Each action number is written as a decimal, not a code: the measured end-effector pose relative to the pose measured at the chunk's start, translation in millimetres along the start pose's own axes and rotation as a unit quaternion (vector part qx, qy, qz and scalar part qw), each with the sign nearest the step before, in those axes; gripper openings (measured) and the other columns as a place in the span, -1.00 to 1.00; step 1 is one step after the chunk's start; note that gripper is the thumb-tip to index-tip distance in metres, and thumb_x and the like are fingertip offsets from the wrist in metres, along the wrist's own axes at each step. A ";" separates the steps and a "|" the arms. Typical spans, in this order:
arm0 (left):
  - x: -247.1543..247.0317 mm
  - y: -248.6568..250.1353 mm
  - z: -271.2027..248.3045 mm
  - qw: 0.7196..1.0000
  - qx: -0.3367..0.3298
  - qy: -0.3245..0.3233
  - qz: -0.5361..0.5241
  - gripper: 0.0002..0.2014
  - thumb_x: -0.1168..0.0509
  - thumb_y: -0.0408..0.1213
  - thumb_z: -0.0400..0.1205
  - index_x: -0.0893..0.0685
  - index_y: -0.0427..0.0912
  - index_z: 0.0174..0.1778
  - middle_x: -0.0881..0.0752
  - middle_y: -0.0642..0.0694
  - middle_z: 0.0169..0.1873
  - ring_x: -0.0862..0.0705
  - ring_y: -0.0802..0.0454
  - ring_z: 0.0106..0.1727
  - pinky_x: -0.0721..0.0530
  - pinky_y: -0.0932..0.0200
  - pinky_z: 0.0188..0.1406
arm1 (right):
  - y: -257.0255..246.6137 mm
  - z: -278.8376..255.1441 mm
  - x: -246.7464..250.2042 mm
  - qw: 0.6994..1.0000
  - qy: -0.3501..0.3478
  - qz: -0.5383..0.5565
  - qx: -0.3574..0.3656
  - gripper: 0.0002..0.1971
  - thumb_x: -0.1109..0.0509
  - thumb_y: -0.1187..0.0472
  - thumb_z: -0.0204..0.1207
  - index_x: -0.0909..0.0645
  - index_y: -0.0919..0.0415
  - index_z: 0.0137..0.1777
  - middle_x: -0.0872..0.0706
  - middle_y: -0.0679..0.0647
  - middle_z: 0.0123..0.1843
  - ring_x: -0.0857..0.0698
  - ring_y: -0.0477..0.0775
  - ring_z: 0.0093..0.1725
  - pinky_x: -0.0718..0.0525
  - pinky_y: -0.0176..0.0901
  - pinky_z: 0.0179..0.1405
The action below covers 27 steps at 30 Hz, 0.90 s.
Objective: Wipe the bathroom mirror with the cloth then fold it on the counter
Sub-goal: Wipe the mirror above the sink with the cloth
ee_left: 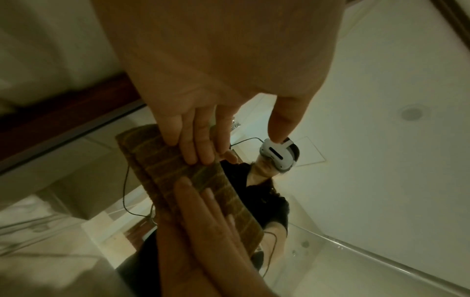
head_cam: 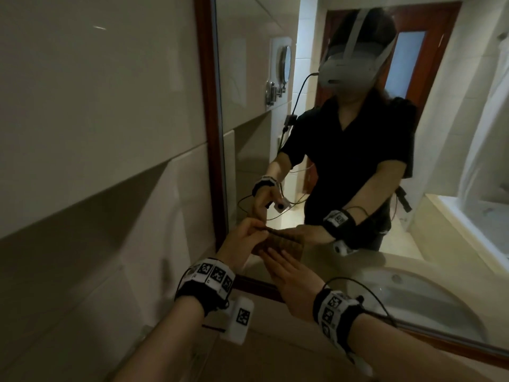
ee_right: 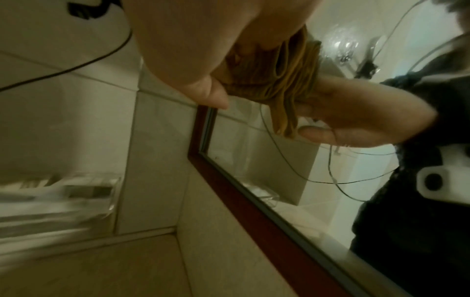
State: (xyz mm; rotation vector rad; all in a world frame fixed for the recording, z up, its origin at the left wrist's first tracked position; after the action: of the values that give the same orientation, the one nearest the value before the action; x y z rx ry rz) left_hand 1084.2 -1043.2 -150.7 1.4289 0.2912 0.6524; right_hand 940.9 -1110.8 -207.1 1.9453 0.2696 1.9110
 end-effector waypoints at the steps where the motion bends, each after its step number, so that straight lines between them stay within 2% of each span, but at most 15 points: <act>1: -1.9 1.2 -2.4 1.000 -0.004 0.010 0.004 -0.87 -0.32 -0.32 0.63 -0.63 -0.07 0.06 -0.71 -0.08 -0.03 -0.69 -0.03 0.05 -0.65 0.15 -0.02 | -1.1 -2.4 -3.3 1.000 0.006 0.015 -0.002 -0.25 -0.18 0.23 0.57 0.10 0.39 0.67 0.29 0.24 0.70 0.28 0.25 0.68 0.42 0.10 0.55; 3: -8.6 5.5 -12.9 0.999 -0.022 0.014 0.022 -0.82 -0.27 -0.48 0.63 -0.60 -0.18 0.10 -0.68 -0.10 -0.07 -0.67 -0.01 -0.01 -0.67 0.21 -0.08 | 2.6 -2.5 -10.0 0.998 0.012 0.062 -0.018 -0.16 -0.27 0.24 0.47 0.10 0.39 0.66 0.21 0.22 0.69 0.08 0.29 0.69 0.31 0.13 0.56; 5: -10.6 20.5 -26.6 0.988 -0.084 0.036 0.123 -0.80 -0.29 -0.47 0.62 -0.60 -0.19 0.14 -0.63 -0.07 -0.02 -0.64 -0.01 0.04 -0.67 0.17 0.04 | 8.7 3.3 -13.0 0.997 0.020 0.070 -0.018 -0.05 -0.43 0.20 0.30 -0.05 0.39 0.64 0.09 0.18 0.64 -0.17 0.29 0.65 0.15 0.15 0.55; 7: -1.1 47.5 -33.1 0.945 -0.187 0.116 0.242 -0.76 -0.31 -0.39 0.60 -0.60 -0.17 0.19 -0.54 -0.04 0.14 -0.59 0.06 0.17 -0.55 0.27 0.22 | 10.7 9.2 -10.4 0.995 0.038 0.094 -0.009 0.03 -0.49 0.16 0.19 -0.06 0.34 0.65 0.06 0.16 0.63 -0.26 0.25 0.62 0.06 0.10 0.53; 9: 14.1 93.4 -33.4 0.891 -0.296 0.210 0.273 -0.67 -0.28 -0.37 0.60 -0.56 -0.24 0.30 -0.44 -0.12 0.35 -0.49 0.05 0.36 -0.37 0.41 0.40 | 9.4 17.9 4.5 0.989 0.074 0.124 -0.013 0.06 -0.49 0.15 0.18 -0.03 0.30 0.67 0.08 0.14 0.65 -0.25 0.20 0.63 -0.01 0.08 0.54; 11: 28.6 143.3 -26.9 0.838 -0.378 0.288 0.269 -0.58 -0.25 -0.32 0.61 -0.49 -0.32 0.39 -0.35 -0.26 0.47 -0.37 -0.03 0.49 -0.25 0.33 0.53 | 7.4 27.9 27.9 0.978 0.135 0.157 -0.028 -0.06 -0.39 0.17 0.29 -0.06 0.31 0.67 0.06 0.16 0.69 -0.20 0.15 0.64 -0.11 0.08 0.59; 12: 35.3 166.0 -19.0 0.820 -0.396 0.313 0.271 -0.53 -0.24 -0.27 0.61 -0.45 -0.35 0.44 -0.31 -0.31 0.52 -0.30 -0.04 0.55 -0.19 0.30 0.56 | 8.4 33.6 42.5 0.972 0.166 0.164 -0.035 -0.17 -0.28 0.18 0.34 -0.15 0.33 0.65 -0.07 0.19 0.69 -0.26 0.16 0.62 -0.24 0.12 0.58; 13: 41.3 186.1 -8.9 0.813 -0.398 0.327 0.272 -0.47 -0.23 -0.22 0.63 -0.38 -0.34 0.51 -0.24 -0.32 0.57 -0.20 -0.01 0.60 -0.11 0.32 0.58 | 12.2 39.7 57.7 0.965 0.193 0.170 -0.045 -0.27 -0.17 0.17 0.36 -0.29 0.33 0.60 -0.26 0.21 0.65 -0.38 0.19 0.57 -0.39 0.16 0.52; 14: 46.8 202.3 2.9 0.815 -0.390 0.334 0.268 -0.42 -0.20 -0.17 0.66 -0.29 -0.31 0.58 -0.16 -0.30 0.62 -0.10 0.06 0.63 -0.02 0.38 0.58 | 17.8 45.5 74.7 0.959 0.216 0.173 -0.057 -0.31 -0.13 0.15 0.35 -0.40 0.31 0.54 -0.40 0.22 0.58 -0.47 0.21 0.51 -0.48 0.19 0.45; 15: 52.4 215.3 14.5 0.822 -0.380 0.337 0.258 -0.38 -0.17 -0.12 0.68 -0.21 -0.28 0.63 -0.08 -0.26 0.66 -0.01 0.11 0.64 0.04 0.40 0.57 | 24.8 51.6 92.2 0.957 0.227 0.165 -0.068 -0.31 -0.18 0.16 0.34 -0.41 0.28 0.54 -0.45 0.21 0.55 -0.49 0.21 0.50 -0.48 0.19 0.46; 17: 64.9 231.4 34.5 0.844 -0.367 0.321 0.223 -0.35 -0.15 -0.10 0.71 -0.09 -0.23 0.68 0.00 -0.21 0.69 0.04 0.08 0.68 0.07 0.34 0.59 | 41.9 62.6 130.2 0.956 0.246 0.130 -0.090 -0.18 -0.36 0.16 0.31 -0.25 0.20 0.63 -0.33 0.19 0.62 -0.34 0.21 0.60 -0.26 0.16 0.59; 20: 76.9 240.9 58.5 0.888 -0.342 0.265 0.154 -0.34 -0.12 -0.12 0.73 0.00 -0.18 0.70 0.06 -0.11 0.71 0.05 0.06 0.70 0.04 0.16 0.65 | 73.6 70.1 200.3 0.940 0.306 0.079 -0.128 -0.12 -0.39 0.00 0.40 -0.08 0.14 0.68 -0.09 0.21 0.71 -0.09 0.23 0.68 0.03 0.11 0.65; 22: 80.4 242.3 65.1 0.911 -0.345 0.213 0.080 -0.32 -0.10 -0.11 0.70 0.02 -0.16 0.70 0.07 -0.10 0.71 0.04 0.08 0.69 0.02 0.10 0.68 | 94.0 76.0 249.0 0.928 0.330 0.028 -0.170 -0.21 -0.23 -0.08 0.54 0.00 0.13 0.70 0.08 0.19 0.73 0.03 0.20 0.70 0.09 0.11 0.66; 25: 87.4 242.9 64.9 0.922 -0.360 0.116 -0.081 -0.33 -0.06 -0.14 0.73 0.10 -0.17 0.70 -0.08 -0.16 0.68 -0.17 0.02 0.65 -0.22 -0.03 0.65 | 117.1 88.5 316.1 0.891 0.397 -0.008 -0.219 -0.37 0.03 -0.09 0.66 -0.06 0.13 0.69 0.06 0.14 0.73 0.02 0.19 0.70 0.11 0.11 0.64; 27: 91.0 245.5 62.1 0.921 -0.359 0.096 -0.117 -0.33 -0.02 -0.12 0.74 0.14 -0.21 0.69 -0.08 -0.20 0.68 -0.19 -0.04 0.65 -0.27 -0.05 0.62 | 124.0 103.7 339.2 0.903 0.375 -0.007 -0.212 -0.39 0.12 -0.08 0.69 -0.03 0.15 0.69 0.09 0.11 0.74 0.09 0.18 0.70 0.18 0.11 0.63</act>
State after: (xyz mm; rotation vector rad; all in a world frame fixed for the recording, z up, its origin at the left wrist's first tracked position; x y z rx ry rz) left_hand 1132.0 -1039.8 114.2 0.6145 0.3264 0.6148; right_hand 1042.5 -1099.7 154.5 0.8747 0.0576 2.3837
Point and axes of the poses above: each hand's wrist, its own z-axis towards the middle knuckle, its own x-axis out of the back of the hand, y = z × x, the point moved 3 cm from there along z, towards the middle knuckle
